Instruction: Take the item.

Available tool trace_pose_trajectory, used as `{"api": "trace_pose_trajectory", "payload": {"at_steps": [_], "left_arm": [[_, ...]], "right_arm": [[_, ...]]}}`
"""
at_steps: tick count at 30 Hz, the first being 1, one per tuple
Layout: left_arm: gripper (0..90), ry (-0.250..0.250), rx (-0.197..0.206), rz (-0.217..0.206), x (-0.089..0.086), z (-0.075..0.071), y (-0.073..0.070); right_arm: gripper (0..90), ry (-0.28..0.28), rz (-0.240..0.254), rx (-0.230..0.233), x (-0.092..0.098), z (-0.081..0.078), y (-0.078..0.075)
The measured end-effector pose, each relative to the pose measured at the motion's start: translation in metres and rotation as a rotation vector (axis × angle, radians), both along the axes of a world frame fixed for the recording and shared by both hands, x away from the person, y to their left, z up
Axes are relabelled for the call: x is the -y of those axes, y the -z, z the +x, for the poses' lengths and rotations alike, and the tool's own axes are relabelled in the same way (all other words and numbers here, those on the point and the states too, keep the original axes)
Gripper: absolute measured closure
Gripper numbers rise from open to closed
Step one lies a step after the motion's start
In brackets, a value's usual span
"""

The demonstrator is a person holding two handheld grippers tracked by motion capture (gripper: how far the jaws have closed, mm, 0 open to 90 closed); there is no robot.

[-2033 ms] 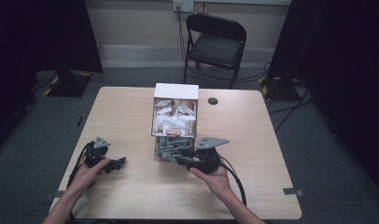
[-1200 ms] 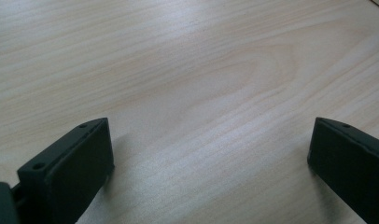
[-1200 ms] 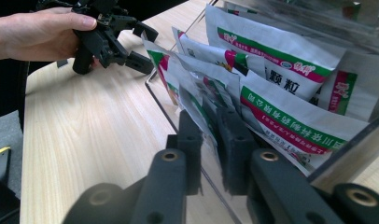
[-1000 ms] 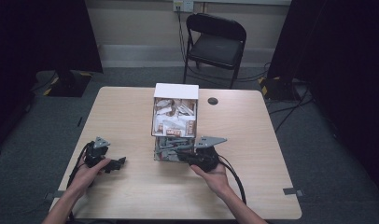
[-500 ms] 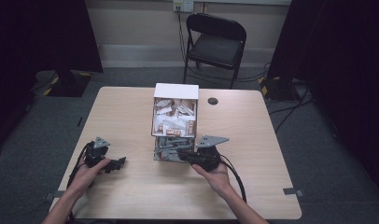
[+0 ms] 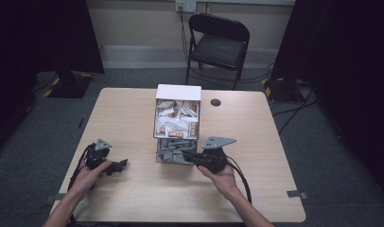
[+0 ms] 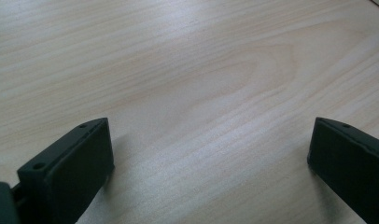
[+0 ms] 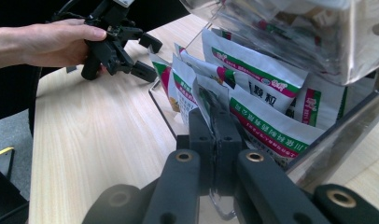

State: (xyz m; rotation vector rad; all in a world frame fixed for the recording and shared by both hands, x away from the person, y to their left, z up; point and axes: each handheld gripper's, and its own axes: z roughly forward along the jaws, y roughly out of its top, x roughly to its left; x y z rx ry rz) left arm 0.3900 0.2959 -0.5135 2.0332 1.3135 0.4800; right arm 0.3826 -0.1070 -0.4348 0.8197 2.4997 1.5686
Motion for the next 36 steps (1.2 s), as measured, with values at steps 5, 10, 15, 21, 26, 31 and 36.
{"api": "trace_pose_trajectory", "payload": {"at_steps": [5,10,15,21,26,31,36], "left_arm": [[0.0,0.000,0.000,-0.001,0.000,0.000,0.000],[0.0,0.001,-0.002,0.001,0.000,0.000,0.000],[0.0,0.000,0.000,0.000,0.000,0.000,0.000],[0.0,0.000,0.000,0.000,0.000,0.000,0.000],[0.0,0.000,0.000,0.000,0.000,0.000,0.000],[0.0,0.001,-0.002,0.001,0.000,0.000,0.000],[0.0,0.001,-0.002,0.001,0.000,0.000,0.000]], "right_arm": [[89.5,0.010,0.003,0.006,0.004,-0.001,-0.004],[89.6,0.008,0.003,0.010,0.006,-0.001,-0.005],[89.6,0.004,0.013,0.014,0.007,-0.004,-0.009],[89.7,0.006,0.016,0.020,0.011,-0.004,-0.012],[89.8,0.011,0.026,0.021,0.014,-0.005,-0.014],[89.8,0.009,0.042,0.038,0.016,-0.009,-0.021],[90.0,0.010,0.052,0.047,0.016,-0.012,-0.026]]}}
